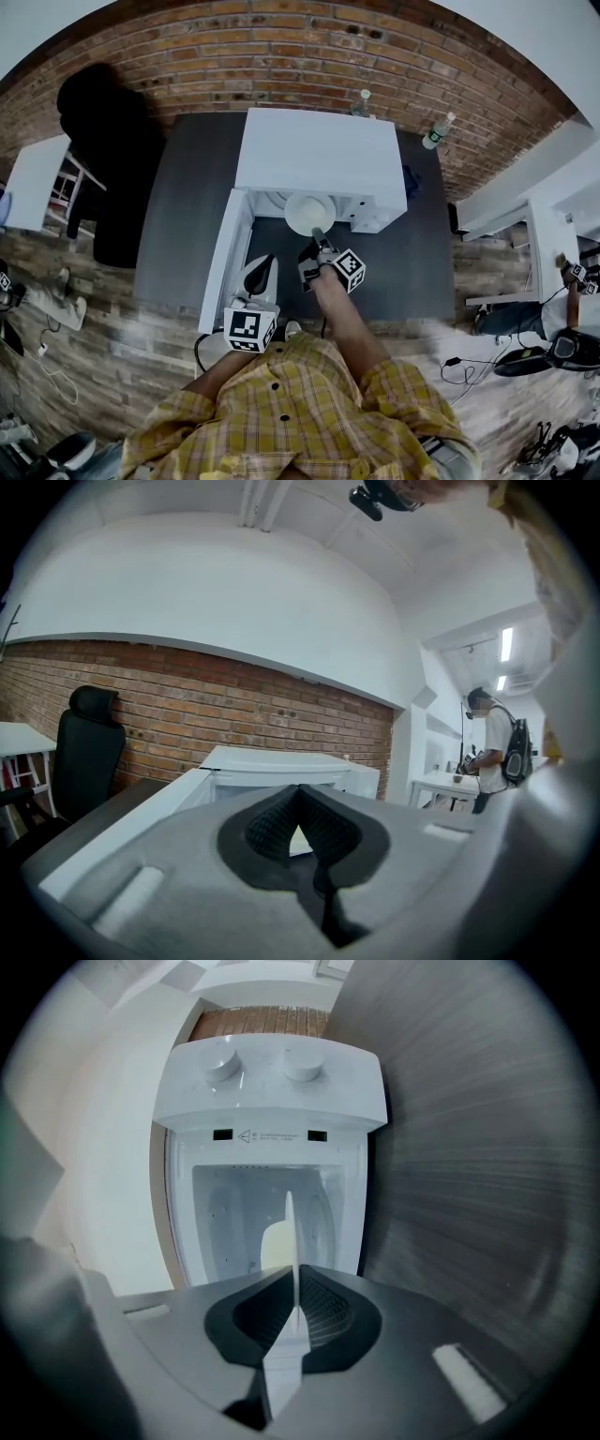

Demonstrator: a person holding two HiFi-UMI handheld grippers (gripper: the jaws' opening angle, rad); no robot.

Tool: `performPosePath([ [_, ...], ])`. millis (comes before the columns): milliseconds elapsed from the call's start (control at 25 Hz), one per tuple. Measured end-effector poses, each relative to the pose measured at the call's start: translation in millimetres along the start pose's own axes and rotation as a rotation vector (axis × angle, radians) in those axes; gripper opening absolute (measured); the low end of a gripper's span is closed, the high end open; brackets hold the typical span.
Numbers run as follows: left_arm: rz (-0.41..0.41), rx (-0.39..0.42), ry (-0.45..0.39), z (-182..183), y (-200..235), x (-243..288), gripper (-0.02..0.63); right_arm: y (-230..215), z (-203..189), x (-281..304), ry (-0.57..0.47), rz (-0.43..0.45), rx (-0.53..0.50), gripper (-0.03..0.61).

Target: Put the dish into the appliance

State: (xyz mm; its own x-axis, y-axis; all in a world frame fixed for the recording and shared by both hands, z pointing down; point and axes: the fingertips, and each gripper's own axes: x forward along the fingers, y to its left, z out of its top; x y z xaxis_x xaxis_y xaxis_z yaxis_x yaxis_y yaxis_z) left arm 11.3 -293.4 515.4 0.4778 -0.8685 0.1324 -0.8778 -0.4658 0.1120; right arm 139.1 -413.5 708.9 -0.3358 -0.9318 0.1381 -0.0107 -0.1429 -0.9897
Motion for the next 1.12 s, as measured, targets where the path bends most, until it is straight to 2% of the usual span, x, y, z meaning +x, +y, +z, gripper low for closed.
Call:
performPosePath([
  [920, 0.021, 0.005, 0.033, -11, 10, 17, -0.003, -34, 9, 55, -0.05, -0.069, 0.061, 0.011],
  [1120, 0.027, -0.003, 0.046, -14, 14, 17, -0.003, -35, 6, 61, -0.051, -0.077, 0.044, 0.009],
])
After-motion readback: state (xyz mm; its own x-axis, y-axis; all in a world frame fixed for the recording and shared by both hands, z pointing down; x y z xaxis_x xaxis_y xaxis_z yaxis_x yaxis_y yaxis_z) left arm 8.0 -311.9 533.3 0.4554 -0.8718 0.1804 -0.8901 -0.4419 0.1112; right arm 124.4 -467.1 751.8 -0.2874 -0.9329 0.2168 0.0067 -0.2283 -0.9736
